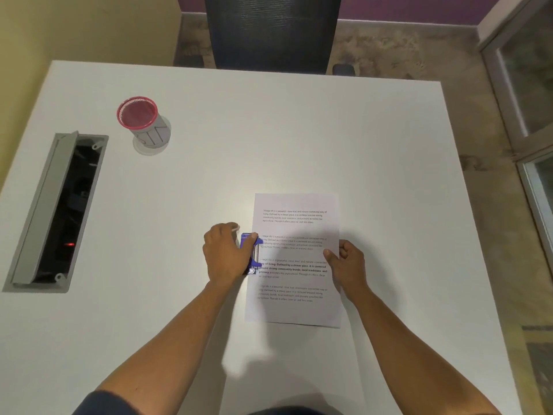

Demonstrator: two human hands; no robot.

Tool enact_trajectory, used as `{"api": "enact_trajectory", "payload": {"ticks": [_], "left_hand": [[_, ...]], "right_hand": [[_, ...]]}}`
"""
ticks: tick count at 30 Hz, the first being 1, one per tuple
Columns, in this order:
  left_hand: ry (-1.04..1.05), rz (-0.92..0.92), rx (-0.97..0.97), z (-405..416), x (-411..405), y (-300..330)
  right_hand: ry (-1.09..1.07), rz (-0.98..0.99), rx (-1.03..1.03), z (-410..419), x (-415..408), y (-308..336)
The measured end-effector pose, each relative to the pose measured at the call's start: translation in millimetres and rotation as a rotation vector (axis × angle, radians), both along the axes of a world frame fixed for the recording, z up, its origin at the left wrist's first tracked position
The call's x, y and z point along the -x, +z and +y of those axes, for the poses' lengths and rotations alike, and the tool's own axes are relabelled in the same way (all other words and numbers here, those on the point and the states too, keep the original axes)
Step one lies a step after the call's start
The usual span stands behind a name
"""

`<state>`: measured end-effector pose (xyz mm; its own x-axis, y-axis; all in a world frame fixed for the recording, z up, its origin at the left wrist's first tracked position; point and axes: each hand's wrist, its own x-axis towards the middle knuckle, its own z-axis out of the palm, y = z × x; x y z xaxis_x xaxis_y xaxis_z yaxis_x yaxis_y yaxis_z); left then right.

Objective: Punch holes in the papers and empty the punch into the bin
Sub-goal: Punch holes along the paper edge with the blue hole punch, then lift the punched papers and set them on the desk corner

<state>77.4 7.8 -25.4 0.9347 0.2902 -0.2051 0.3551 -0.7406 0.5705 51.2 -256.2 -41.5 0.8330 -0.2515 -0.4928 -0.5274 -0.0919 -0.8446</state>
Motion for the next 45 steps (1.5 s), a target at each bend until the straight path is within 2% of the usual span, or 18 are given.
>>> {"api": "enact_trajectory", "payload": {"ticks": [4,10,21,23,27,29,32,37,40,45], "left_hand": [[0.026,0.077,0.202,0,10,3],[0.079,0.108,0.383,-2,6,7],[0.052,0.099,0.409,2,7,6],[0.035,0.086,0.368,2,7,7],[-0.055,-0.071,0.208,-3,7,20],[-0.087,-0.068,0.298,-11,10,28],[-0.121,0.092,0.523,-27,15,44],[-0.123,0.296,0.997,-53,28,64],[-0.197,0.324,0.981,-66,33,64],[-0.192,0.224,0.941,-94,33,64]], "right_hand": [[-0.001,-0.003,0.003,-4,0,0],[0.002,-0.03,0.005,-15,5,5],[-0.087,-0.006,0.003,-43,23,15],[-0.094,-0.011,-0.046,-47,27,20],[-0.109,-0.038,-0.114,-50,35,33],[-0.128,-0.036,-0.117,-49,39,39],[-0.138,-0.061,-0.133,-48,46,48],[-0.185,-0.1,-0.129,-52,61,64],[-0.216,-0.117,-0.15,-60,69,70],[-0.217,-0.13,-0.168,-83,74,76]]}}
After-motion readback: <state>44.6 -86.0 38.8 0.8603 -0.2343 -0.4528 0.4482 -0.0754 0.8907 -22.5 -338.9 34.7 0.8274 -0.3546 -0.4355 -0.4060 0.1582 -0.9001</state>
